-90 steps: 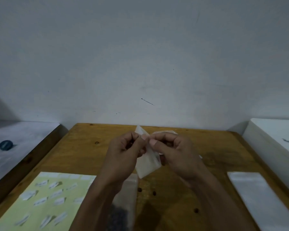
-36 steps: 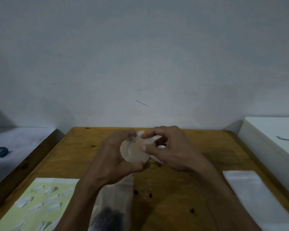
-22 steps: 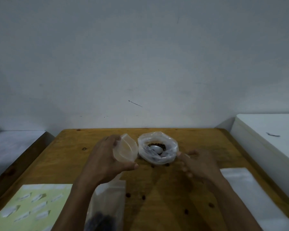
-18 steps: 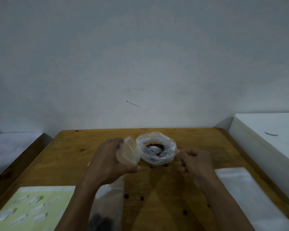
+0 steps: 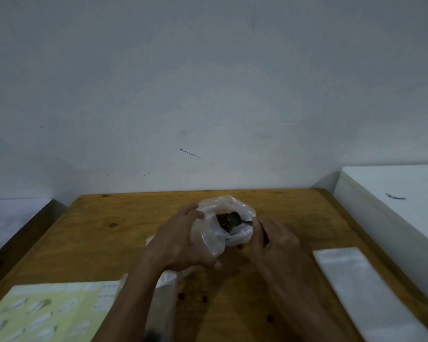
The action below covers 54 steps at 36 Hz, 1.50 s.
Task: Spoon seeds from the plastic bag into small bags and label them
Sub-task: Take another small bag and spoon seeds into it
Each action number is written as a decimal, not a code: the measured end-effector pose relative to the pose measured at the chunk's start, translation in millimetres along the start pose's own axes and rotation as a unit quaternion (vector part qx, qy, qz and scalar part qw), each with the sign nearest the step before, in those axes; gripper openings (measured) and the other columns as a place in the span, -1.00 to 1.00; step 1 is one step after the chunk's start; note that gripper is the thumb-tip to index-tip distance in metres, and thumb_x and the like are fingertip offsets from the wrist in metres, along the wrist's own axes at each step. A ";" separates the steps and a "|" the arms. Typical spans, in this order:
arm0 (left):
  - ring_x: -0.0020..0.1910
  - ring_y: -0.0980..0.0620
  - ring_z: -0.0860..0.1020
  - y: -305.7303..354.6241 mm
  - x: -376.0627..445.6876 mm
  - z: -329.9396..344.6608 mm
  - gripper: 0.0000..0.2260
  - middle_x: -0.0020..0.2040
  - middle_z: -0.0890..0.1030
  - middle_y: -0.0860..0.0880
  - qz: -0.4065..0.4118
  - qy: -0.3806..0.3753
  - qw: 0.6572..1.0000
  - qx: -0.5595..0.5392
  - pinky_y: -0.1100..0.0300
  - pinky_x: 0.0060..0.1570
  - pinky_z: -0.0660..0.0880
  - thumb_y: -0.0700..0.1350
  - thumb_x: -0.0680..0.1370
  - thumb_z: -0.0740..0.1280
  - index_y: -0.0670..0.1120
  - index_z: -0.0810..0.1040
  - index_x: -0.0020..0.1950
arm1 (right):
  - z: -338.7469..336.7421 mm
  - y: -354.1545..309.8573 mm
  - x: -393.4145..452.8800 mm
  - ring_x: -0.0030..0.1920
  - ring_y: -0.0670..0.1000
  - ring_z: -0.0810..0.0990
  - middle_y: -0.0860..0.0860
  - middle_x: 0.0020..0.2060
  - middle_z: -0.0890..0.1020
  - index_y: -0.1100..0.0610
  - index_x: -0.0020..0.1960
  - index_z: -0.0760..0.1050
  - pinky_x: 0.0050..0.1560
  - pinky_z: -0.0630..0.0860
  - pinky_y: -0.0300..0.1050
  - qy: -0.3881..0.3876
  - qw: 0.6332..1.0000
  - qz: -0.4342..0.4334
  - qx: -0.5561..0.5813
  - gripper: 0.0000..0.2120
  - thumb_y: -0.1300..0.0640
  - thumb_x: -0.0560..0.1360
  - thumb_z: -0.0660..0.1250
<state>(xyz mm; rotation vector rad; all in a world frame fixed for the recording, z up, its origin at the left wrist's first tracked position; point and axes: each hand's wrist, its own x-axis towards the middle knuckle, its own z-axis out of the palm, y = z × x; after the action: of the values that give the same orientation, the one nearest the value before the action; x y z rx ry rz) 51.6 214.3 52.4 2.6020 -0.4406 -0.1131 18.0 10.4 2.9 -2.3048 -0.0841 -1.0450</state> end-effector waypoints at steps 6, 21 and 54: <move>0.30 0.08 0.37 -6.4 -0.5 3.6 -0.01 0.43 0.31 0.16 0.000 0.005 1.000 0.000 0.08 0.25 0.48 0.26 0.16 0.63 0.07 0.28 0.48 | 9.7 -8.8 -2.8 -0.41 -0.09 0.58 -0.05 -0.47 0.59 0.01 -0.27 0.58 -0.35 0.59 -0.11 -0.031 0.945 0.304 0.114 -0.71 0.08 0.62 0.28; 0.15 0.13 0.36 -13.2 -1.1 4.9 -0.02 0.34 0.42 0.07 -0.023 0.097 0.993 -0.068 0.17 0.14 0.44 0.24 0.18 0.63 -0.03 0.33 0.49 | -17.5 -1.3 34.9 -0.45 -0.05 0.57 0.01 -0.45 0.64 0.15 -0.23 0.64 -0.36 0.54 -0.11 0.044 0.868 0.412 0.275 -0.77 0.12 0.57 0.35; 0.10 0.03 0.54 -10.1 2.5 6.0 -0.15 0.18 0.56 0.06 -0.073 0.124 0.981 -0.133 0.04 0.05 0.58 0.24 0.16 0.64 -0.02 0.46 0.36 | 9.1 1.6 -4.4 -0.36 -0.29 0.42 -0.16 -0.33 0.50 0.11 -0.07 0.63 -0.39 0.38 -0.45 -0.007 0.999 0.033 0.016 -0.93 0.22 0.54 0.38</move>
<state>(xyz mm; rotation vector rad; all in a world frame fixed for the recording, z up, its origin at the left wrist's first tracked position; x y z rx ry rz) 55.9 219.0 42.3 2.3408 -0.1345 0.0965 21.5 14.8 -5.6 -2.2710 -0.0293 -0.9868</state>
